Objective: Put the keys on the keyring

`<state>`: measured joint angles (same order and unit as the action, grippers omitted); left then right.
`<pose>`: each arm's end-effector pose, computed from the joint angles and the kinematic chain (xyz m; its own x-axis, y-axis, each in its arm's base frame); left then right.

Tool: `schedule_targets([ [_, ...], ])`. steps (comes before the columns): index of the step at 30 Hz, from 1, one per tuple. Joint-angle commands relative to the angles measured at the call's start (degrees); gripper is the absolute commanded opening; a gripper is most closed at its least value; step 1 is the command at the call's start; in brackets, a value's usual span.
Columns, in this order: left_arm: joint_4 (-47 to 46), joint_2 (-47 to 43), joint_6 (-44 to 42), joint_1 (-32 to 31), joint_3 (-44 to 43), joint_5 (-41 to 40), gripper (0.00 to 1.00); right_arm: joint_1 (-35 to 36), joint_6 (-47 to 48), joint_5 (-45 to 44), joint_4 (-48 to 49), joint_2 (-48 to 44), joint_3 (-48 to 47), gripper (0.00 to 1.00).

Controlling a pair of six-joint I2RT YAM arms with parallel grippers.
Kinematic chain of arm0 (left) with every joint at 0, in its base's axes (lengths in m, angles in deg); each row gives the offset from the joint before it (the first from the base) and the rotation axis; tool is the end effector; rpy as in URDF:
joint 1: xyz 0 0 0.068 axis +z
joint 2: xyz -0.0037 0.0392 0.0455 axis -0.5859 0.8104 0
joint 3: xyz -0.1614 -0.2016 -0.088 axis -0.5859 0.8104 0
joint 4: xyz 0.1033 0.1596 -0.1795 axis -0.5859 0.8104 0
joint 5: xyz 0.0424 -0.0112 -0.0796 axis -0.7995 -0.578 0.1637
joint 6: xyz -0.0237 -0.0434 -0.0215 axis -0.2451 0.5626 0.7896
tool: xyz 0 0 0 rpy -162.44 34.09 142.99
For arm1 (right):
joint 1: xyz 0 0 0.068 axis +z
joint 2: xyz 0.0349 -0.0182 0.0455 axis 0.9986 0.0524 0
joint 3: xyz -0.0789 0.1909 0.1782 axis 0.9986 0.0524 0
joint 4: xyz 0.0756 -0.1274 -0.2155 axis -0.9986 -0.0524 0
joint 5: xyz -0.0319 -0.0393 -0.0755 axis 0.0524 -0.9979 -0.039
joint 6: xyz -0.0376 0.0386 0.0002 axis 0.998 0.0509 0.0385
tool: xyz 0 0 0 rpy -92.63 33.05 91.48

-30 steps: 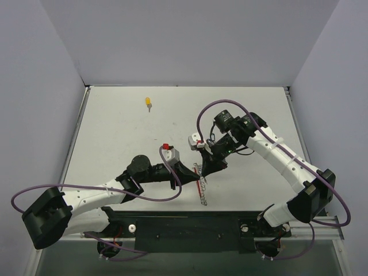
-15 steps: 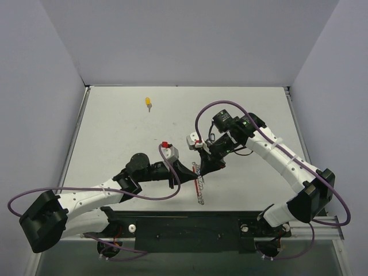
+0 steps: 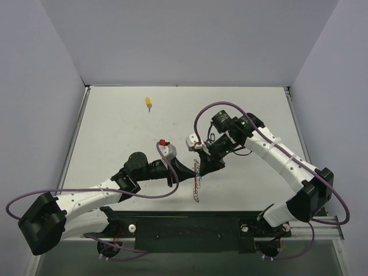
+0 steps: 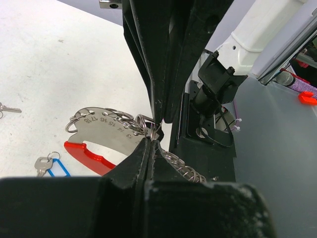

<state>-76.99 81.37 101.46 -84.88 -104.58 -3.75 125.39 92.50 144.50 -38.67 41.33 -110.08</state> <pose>0.1382 -0.1886 0.2526 -0.3307 -0.0567 -0.9420 0.9337 0.1257 -0.3353 0.2037 0.1994 0.3374 0.1682 -0.4554 -0.8743 -0.9330 -0.3598 0.0079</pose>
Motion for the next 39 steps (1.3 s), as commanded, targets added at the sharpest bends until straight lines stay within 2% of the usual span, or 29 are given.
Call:
schedule_targets([
  [1,-3.10,-1.70,1.08,1.29,-0.92,-1.00,0.00,0.81,1.61,0.95,-4.63,0.32,0.05,0.00],
  [13,-7.59,-2.76,4.77,2.61,0.93,-1.26,0.00,0.72,1.61,0.16,-4.45,0.67,0.05,0.00],
  [32,-21.21,-1.27,10.14,2.43,5.23,-6.28,0.00,0.63,-0.06,1.65,-3.13,1.20,0.58,0.00],
  [36,-21.65,-1.00,9.87,2.52,5.32,-5.40,0.00,-0.42,-0.50,3.49,-3.48,0.76,0.40,0.09],
  [39,-20.69,-1.44,9.26,2.52,5.32,-5.05,0.00,-2.00,0.81,5.25,-4.97,0.15,0.40,0.19],
])
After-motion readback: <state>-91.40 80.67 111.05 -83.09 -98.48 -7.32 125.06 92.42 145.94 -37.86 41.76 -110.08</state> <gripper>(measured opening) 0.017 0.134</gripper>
